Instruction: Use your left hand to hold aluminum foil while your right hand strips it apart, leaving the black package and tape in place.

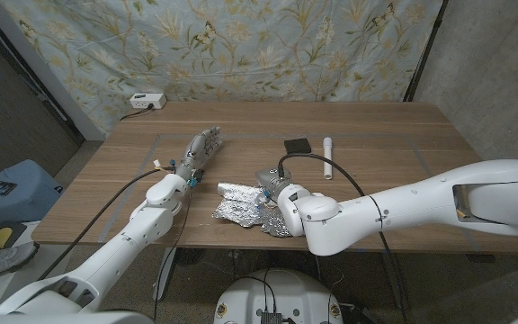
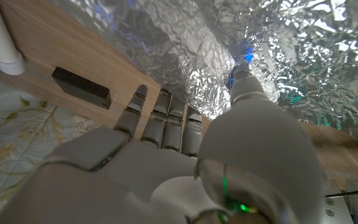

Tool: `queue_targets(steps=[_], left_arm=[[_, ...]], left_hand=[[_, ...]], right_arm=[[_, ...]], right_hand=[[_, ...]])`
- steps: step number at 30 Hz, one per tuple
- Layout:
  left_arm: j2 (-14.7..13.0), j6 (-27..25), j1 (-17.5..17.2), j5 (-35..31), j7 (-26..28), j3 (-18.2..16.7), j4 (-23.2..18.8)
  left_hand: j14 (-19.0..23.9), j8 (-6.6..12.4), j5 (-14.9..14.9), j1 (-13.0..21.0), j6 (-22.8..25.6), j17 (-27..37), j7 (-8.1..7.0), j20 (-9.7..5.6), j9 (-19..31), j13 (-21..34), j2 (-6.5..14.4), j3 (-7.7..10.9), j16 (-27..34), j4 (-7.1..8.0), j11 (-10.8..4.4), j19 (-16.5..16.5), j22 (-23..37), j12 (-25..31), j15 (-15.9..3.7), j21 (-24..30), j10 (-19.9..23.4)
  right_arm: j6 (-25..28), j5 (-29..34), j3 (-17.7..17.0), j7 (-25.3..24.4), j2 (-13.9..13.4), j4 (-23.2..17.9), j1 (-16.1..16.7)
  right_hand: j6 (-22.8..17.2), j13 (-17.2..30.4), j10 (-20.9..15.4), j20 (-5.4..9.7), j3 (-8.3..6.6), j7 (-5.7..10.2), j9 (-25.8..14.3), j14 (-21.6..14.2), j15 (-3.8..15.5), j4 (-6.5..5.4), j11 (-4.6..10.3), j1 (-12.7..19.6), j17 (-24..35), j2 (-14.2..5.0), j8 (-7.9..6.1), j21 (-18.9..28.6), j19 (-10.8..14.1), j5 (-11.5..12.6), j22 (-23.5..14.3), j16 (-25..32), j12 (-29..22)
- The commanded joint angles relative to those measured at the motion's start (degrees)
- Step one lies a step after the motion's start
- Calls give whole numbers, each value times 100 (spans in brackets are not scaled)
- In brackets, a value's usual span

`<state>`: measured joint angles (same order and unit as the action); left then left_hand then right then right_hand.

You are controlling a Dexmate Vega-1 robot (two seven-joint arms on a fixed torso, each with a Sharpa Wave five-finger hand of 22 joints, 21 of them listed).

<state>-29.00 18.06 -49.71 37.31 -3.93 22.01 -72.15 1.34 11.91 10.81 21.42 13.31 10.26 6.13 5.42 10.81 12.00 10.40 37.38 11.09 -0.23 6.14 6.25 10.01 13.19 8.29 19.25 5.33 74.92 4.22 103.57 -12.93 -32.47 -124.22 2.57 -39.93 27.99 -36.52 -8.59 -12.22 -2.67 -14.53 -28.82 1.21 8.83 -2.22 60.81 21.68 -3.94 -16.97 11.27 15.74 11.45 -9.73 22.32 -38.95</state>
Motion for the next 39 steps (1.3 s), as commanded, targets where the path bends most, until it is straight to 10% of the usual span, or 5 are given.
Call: queue_targets(steps=[1,39], left_arm=[[29,-52,29,-45,72,41,-30],[106,-165,301,39,-109,63,263]], left_hand=[[59,9,33,47,59,21,-12,-10,17,15,22,50,11,-2,14,53,19,55,7,-38,41],[83,-19,36,48,99,24,5,-1,22,24,17,60,7,5,37,86,21,53,26,-90,56]], right_arm=[[-138,424,-63,218,-203,-202,12],[-509,1069,-703,1523,-607,-494,12]], right_hand=[[-67,16,-427,3,37,-3,-19,-35,20,-9,363,26,41,-44,-19,26,63,-1,-10,60,-44],[-183,-130,-502,15,93,3,-81,-91,96,-28,373,72,167,-62,25,7,118,-18,-11,158,-53]])
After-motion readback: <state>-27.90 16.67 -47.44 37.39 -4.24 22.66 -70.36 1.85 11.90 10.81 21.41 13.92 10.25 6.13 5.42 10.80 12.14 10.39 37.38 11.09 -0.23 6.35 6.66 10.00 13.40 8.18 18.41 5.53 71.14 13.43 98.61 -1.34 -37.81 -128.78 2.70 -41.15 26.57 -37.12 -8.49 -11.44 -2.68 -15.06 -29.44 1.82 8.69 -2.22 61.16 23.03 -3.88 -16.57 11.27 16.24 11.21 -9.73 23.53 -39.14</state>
